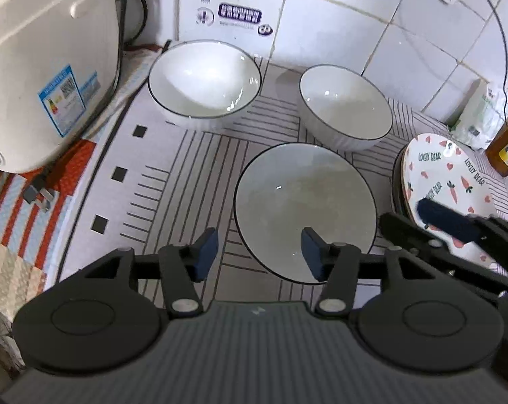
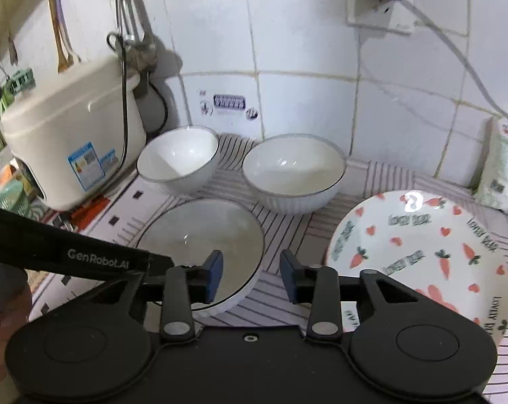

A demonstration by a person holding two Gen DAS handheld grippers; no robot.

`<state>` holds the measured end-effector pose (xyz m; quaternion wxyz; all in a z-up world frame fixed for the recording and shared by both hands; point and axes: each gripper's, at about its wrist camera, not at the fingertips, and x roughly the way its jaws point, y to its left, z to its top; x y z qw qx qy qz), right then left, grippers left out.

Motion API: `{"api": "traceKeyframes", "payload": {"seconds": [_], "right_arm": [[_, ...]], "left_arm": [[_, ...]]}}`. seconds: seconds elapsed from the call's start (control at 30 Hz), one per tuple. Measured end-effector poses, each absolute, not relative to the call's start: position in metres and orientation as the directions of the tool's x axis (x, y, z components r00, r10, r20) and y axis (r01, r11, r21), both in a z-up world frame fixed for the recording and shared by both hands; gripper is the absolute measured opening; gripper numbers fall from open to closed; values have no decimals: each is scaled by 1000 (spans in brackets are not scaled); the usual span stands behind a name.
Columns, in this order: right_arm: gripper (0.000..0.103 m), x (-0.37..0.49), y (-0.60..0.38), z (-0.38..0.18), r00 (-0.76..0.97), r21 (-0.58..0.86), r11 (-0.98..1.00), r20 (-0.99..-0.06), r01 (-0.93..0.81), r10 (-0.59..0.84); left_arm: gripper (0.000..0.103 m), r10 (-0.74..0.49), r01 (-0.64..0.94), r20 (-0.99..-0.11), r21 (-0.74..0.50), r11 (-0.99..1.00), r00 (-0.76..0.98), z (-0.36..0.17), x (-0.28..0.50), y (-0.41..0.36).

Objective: Organize plates and bowls

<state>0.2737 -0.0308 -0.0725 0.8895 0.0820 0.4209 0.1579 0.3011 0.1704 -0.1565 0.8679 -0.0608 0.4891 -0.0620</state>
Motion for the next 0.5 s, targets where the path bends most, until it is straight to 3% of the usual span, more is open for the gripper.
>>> {"api": "traceKeyframes", "payload": {"seconds": [0.17, 0.43, 0.5], "right_arm": [[64, 266, -48, -57, 627, 285, 931, -688, -229, 365], [72, 254, -70, -51, 648, 315, 920, -655, -234, 389], [82, 250, -72, -47, 658, 305, 919, -643, -250, 392]], "left_arm": [[72, -190, 84, -807, -173, 981, 560, -141, 290, 169], [84, -169, 119, -788, -122, 985, 592, -121, 281, 162], [86, -170, 131, -785, -113, 985, 596, -116, 280, 161]]}}
